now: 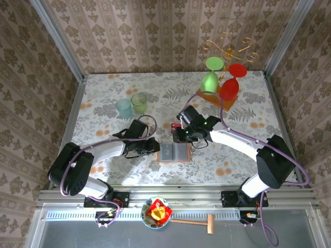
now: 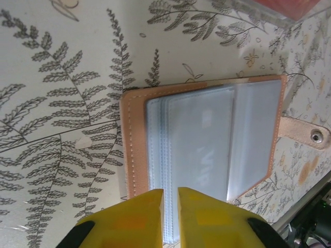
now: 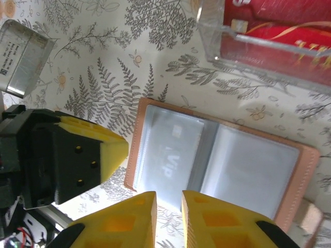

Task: Take the credit cards out of the card holder

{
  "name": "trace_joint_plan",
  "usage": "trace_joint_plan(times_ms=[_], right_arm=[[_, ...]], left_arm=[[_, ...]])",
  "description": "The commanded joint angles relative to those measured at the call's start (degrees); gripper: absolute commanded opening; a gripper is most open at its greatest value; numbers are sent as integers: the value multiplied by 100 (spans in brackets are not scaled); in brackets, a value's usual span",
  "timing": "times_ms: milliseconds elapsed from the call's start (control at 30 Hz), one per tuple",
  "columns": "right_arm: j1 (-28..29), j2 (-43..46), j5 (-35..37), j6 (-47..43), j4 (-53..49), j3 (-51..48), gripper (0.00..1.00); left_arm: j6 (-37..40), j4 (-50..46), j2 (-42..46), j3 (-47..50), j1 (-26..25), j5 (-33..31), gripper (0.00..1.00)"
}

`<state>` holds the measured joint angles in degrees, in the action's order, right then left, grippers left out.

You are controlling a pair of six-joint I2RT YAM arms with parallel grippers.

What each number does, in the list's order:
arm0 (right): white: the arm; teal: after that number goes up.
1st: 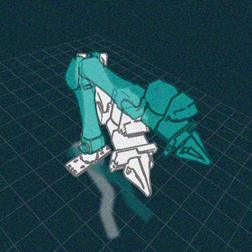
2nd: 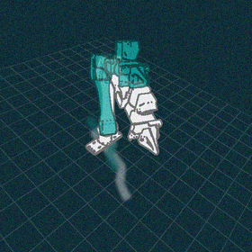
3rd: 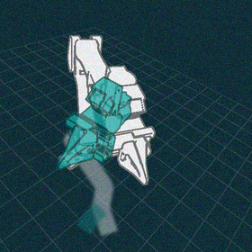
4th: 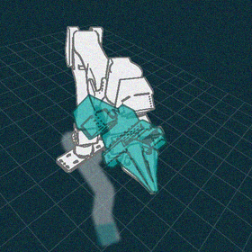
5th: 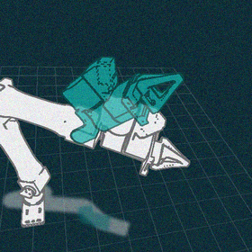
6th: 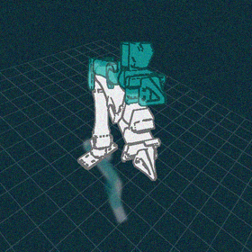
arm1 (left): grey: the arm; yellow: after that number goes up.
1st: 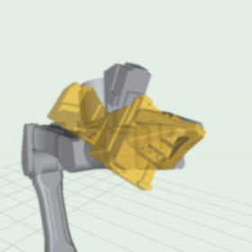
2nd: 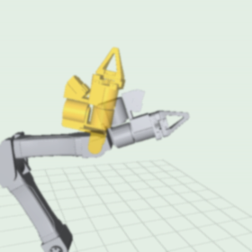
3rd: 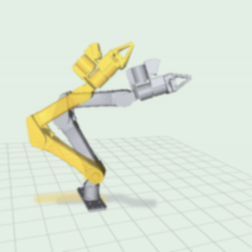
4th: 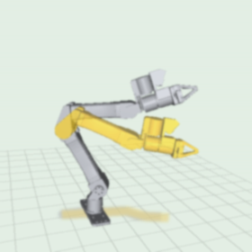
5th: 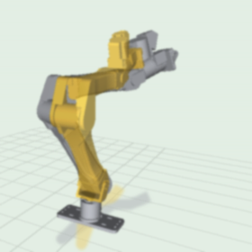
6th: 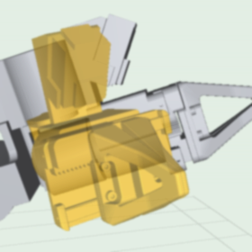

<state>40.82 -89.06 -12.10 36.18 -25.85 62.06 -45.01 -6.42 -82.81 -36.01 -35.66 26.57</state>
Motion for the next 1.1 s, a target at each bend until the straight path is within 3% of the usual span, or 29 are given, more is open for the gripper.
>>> trace_joint_plan(times_ms=[0, 200, 1067], right_arm=[[128, -263, -126, 289, 197, -81, 22], [224, -614, -162, 384, 190, 44, 24], [435, -1360, -487, 800, 543, 148, 32]], left_arm=[[-93, 137, -78, 150, -29, -11, 14], [-122, 189, -162, 230, -29, -46, 11], [-89, 26, -425, 191, 15, -51, 12]])
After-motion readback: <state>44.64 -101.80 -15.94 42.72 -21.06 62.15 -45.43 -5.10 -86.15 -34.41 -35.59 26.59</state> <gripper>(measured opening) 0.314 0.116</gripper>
